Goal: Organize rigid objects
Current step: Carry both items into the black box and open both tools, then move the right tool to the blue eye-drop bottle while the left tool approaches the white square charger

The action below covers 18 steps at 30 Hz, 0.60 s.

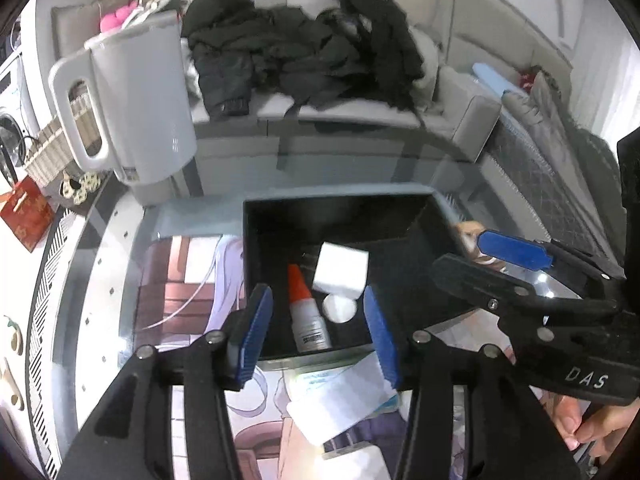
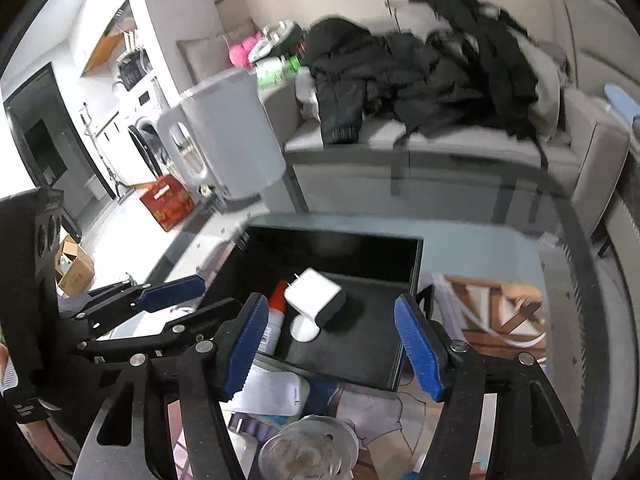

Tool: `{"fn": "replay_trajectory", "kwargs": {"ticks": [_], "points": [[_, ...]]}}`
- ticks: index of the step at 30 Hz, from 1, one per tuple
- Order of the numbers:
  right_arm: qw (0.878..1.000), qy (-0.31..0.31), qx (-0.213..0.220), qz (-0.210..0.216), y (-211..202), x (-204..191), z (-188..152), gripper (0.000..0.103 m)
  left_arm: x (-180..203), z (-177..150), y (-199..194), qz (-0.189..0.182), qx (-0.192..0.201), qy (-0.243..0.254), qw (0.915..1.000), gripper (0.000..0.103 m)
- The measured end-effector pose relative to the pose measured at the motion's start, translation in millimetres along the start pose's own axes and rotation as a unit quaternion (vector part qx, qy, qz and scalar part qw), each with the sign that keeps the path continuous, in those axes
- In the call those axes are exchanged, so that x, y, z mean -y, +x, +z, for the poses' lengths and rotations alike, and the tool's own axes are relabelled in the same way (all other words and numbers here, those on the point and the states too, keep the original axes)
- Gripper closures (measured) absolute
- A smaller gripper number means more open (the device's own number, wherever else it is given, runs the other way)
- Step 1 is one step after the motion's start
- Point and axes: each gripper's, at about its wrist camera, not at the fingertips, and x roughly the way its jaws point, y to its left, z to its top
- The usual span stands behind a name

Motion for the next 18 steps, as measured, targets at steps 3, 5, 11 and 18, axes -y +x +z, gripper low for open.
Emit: {"fn": "replay_trajectory", "kwargs": {"ticks": [3, 5, 11, 18], "points": [[0.999, -0.018, 0.039, -0.001, -31, -9, -1, 0.021, 2, -2, -24, -0.004, 0.032, 0.001, 0.9995, 0.054], [0.998, -0.026, 0.06, 0.004, -49, -13, -2, 0.02, 3, -3, -41, -0.004, 0.054, 0.003, 0.9985, 0.051], [0.995, -0.046, 0.09, 0.013, -90, -20, -16, 0.02, 0, -15, -75, 0.006, 0.093, -0.001, 0.9957, 0.026], [0.991, -0.065, 0.118, -0.005, -124, -10, -42, 0.02, -1, -43, -94, 0.015, 0.11, 0.003, 0.9938, 0.025]]}}
